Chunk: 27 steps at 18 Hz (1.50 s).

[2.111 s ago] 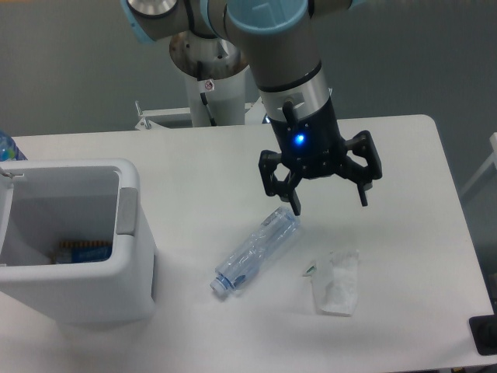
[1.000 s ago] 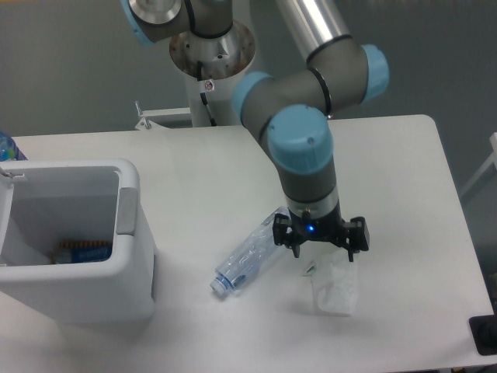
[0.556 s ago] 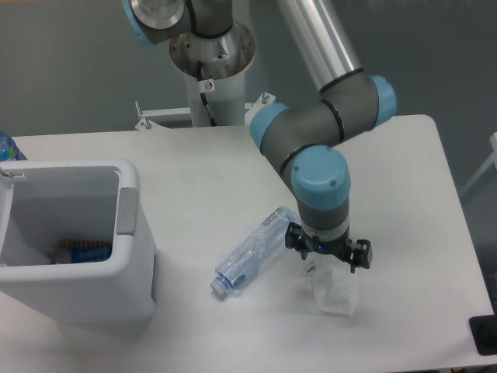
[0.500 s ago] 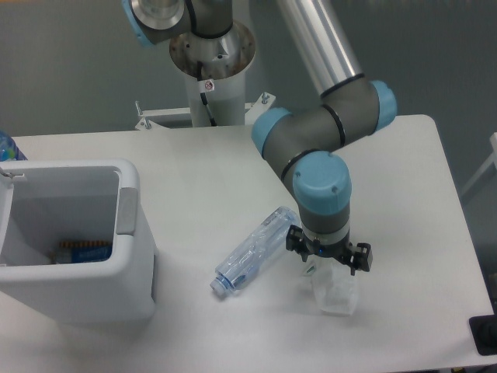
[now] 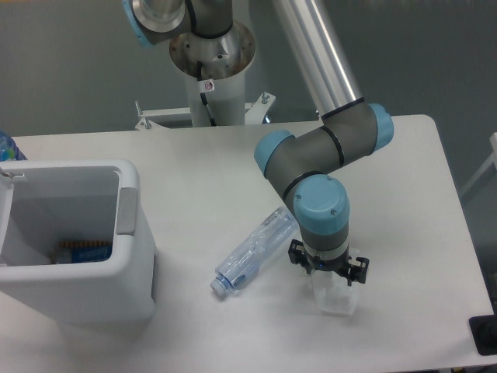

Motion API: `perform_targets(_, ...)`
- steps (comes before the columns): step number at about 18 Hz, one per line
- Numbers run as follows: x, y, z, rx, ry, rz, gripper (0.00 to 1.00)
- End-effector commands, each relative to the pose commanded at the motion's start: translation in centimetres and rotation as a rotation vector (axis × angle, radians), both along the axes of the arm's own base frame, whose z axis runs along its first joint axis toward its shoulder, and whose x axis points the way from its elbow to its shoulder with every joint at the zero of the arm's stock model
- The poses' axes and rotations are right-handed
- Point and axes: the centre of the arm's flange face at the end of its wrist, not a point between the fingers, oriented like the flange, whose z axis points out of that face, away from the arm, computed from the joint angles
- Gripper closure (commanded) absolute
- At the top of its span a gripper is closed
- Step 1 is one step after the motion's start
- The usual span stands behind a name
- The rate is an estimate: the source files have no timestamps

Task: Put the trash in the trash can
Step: 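Close the gripper on the wrapper and lift it, then carry the wrapper over the white bin and release it inside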

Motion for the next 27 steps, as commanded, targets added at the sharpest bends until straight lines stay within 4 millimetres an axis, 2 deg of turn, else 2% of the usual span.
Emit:
perform_targets(1,0.0,0.0,0.2,0.004,0.001,0.0,0.93)
perform_targets(4,0.0,0.0,0.3,0.009,-0.001,0.002,0.94)
perform_targets(6,0.0,0.0,0.6,0.016,0.0,0.003,1.0)
perform_targets(10,-0.4,0.0,1.5,0.033,0.009,0.011,1.0)
perform_targets(14,-0.8,1.3,6.2,0.163,0.026,0.051,1.0)
perform_targets(20,1.3,1.3,16.2,0.425,0.009,0.173,1.0)
perform_targets(24,4.4,1.8,21.8,0.605,-0.077,0.315,1.0)
perform_targets(27,8.2,1.9,27.0,0.73,-0.146,0.397,1.0)
